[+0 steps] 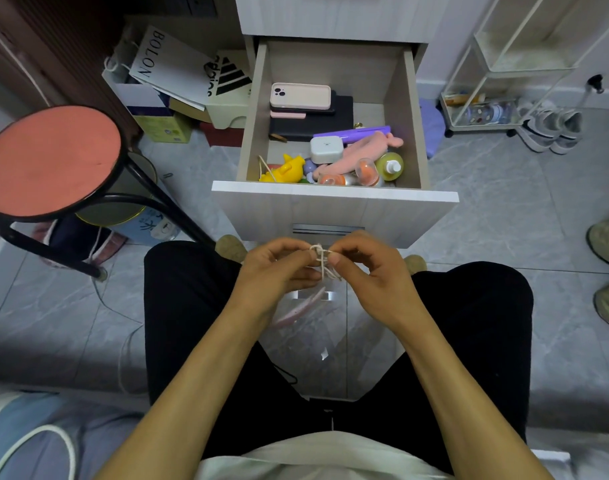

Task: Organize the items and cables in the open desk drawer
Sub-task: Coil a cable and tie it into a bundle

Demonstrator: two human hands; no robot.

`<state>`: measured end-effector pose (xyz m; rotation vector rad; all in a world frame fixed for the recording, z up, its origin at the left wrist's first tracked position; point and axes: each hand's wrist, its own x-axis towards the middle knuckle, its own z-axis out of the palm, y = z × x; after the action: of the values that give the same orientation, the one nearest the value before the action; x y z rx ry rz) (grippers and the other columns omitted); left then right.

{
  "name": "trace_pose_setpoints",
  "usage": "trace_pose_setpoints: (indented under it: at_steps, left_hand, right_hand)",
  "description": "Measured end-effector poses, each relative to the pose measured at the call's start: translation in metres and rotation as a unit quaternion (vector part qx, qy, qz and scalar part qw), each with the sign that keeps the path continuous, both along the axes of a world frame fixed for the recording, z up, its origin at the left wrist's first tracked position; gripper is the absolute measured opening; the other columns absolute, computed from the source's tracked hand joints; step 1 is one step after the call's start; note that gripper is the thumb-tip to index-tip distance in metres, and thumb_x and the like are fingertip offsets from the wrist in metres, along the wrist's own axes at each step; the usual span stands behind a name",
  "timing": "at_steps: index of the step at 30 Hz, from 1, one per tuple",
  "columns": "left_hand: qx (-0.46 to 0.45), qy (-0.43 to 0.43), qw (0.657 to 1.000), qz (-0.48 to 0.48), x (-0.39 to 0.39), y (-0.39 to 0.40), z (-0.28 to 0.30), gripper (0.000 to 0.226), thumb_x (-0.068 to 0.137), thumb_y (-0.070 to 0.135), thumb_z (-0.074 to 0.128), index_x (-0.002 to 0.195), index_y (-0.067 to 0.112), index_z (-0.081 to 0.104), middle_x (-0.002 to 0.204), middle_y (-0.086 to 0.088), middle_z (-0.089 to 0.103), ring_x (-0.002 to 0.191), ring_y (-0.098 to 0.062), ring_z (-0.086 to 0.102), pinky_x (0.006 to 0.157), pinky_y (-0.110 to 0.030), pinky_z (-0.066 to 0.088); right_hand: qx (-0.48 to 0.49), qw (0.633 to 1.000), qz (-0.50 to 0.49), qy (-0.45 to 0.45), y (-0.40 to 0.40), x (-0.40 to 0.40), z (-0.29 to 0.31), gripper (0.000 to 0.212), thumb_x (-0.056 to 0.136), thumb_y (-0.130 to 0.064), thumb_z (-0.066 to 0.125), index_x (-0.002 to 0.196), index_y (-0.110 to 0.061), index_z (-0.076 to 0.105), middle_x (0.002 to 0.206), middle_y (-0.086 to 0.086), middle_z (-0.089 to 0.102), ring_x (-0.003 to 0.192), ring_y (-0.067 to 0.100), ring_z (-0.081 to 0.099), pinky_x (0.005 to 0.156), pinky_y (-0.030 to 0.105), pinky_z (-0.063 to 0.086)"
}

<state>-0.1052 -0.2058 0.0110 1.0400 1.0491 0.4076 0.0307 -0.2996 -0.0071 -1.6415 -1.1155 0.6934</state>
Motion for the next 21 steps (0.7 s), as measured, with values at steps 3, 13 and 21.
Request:
trace_pose_setpoints:
  at_steps: [3, 13, 21]
  left_hand:
    - [0.025, 0.017, 0.999, 0.02, 0.0029, -0.0031, -0.0031, 0.002, 0.085, 0.009, 0.072, 0.086, 0.01, 0.072, 0.078, -0.01, 0.074, 0.07, -0.023, 0.071, 0.068, -0.028, 0.059]
    - [0.126, 0.035, 0.991, -0.042, -0.0004, -0.0004, 0.0026, 0.003, 0.084, 0.007, 0.073, 0.087, 0.007, 0.074, 0.075, -0.004, 0.075, 0.07, -0.02, 0.073, 0.058, -0.015, 0.052]
    - [-0.073, -0.038, 0.996, 0.031, 0.0029, -0.0062, -0.0042, 0.006, 0.082, 0.003, 0.07, 0.079, 0.005, 0.075, 0.092, -0.014, 0.075, 0.09, -0.027, 0.073, 0.077, -0.034, 0.058]
  right_hand:
    - [-0.035, 0.999, -0.006, 0.008, 0.003, 0.001, -0.0004, 0.009, 0.091, -0.012, 0.065, 0.087, -0.021, 0.067, 0.083, -0.014, 0.065, 0.082, 0.007, 0.062, 0.075, 0.012, 0.049]
    - [-0.071, 0.995, 0.001, -0.063, 0.0041, 0.0007, 0.0058, 0.011, 0.082, -0.016, 0.074, 0.083, -0.027, 0.071, 0.079, -0.018, 0.065, 0.082, 0.003, 0.06, 0.073, 0.013, 0.05]
    - [-0.048, 0.999, -0.019, -0.007, -0.0015, 0.002, 0.0025, 0.014, 0.082, -0.008, 0.073, 0.083, -0.022, 0.075, 0.074, -0.016, 0.068, 0.075, 0.002, 0.063, 0.068, 0.008, 0.047]
